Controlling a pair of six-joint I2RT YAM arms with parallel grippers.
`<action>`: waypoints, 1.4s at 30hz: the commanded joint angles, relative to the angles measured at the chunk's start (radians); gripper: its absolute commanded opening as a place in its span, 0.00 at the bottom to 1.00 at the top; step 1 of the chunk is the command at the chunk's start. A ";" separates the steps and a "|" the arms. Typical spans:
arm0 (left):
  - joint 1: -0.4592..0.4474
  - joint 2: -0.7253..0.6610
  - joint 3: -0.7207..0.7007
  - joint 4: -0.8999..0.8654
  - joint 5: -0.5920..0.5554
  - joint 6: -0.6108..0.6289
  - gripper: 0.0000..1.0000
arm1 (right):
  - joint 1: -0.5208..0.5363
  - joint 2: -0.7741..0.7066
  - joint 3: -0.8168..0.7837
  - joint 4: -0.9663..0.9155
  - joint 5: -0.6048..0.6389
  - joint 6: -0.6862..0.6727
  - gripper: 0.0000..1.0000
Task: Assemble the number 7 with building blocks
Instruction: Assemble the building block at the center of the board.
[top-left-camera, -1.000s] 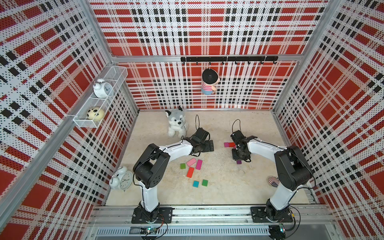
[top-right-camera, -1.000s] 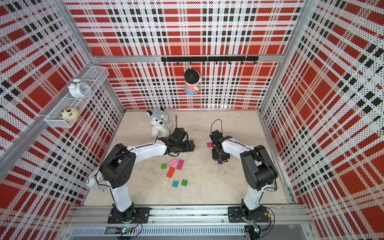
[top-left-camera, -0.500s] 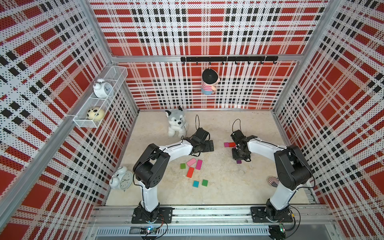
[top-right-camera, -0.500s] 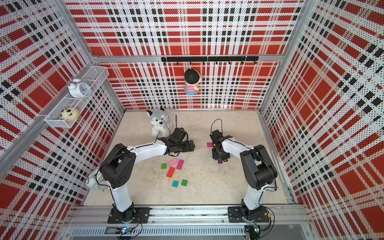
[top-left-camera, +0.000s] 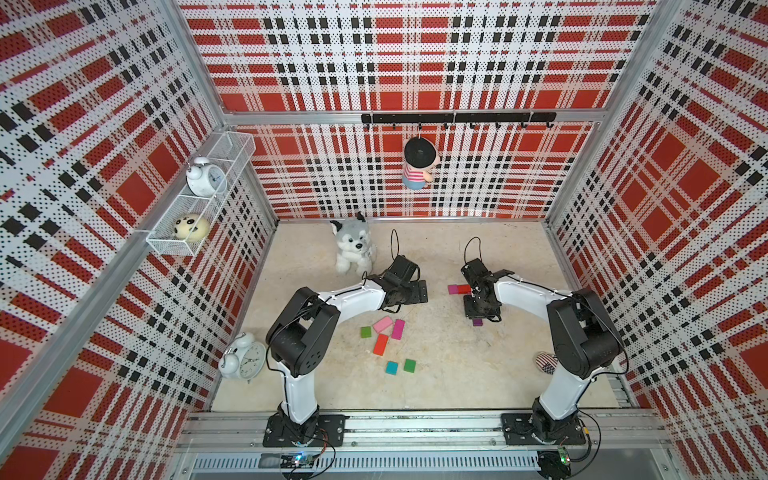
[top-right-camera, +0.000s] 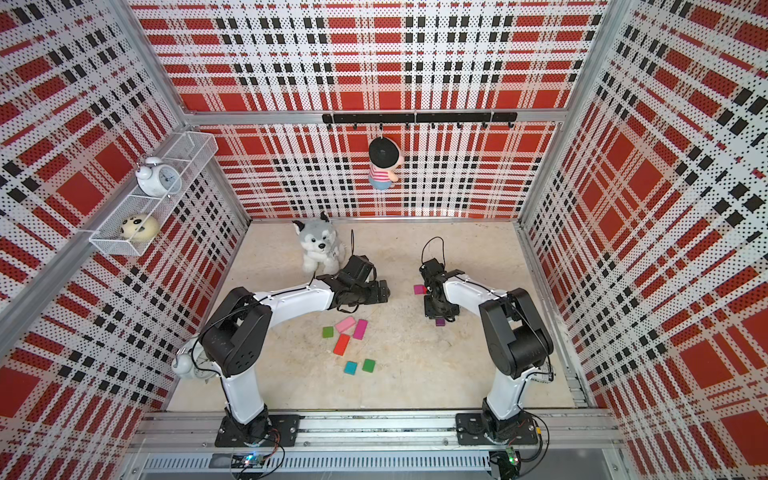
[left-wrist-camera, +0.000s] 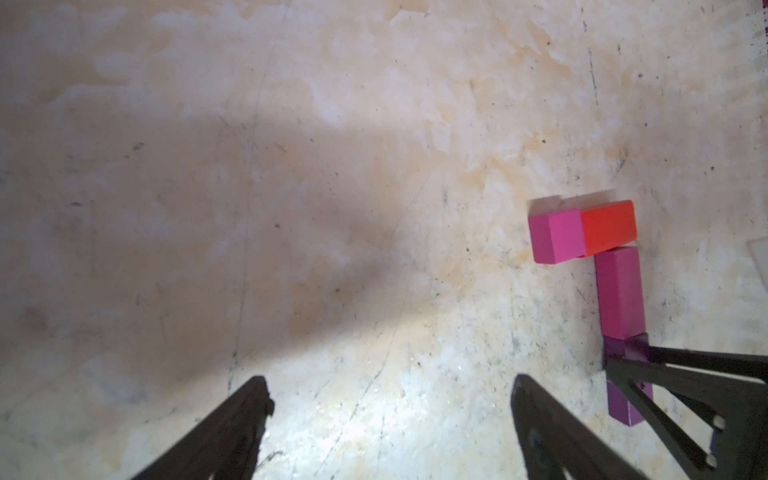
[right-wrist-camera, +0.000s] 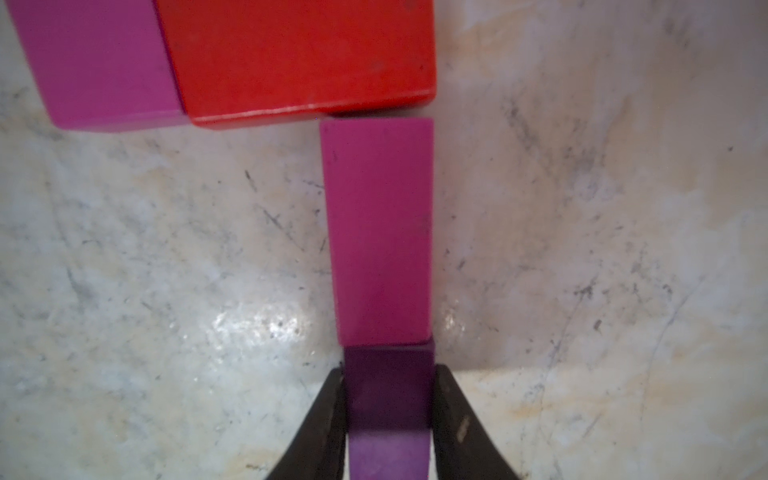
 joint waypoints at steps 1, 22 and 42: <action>0.007 0.011 0.014 0.003 0.004 -0.001 0.93 | -0.011 0.020 0.014 -0.004 0.007 -0.006 0.37; 0.123 -0.251 -0.182 -0.201 -0.127 0.058 0.94 | 0.016 -0.186 0.044 -0.003 -0.082 -0.024 0.71; 0.099 -0.440 -0.446 -0.241 -0.127 -0.112 0.86 | 0.328 -0.215 -0.055 0.217 -0.235 -0.402 0.73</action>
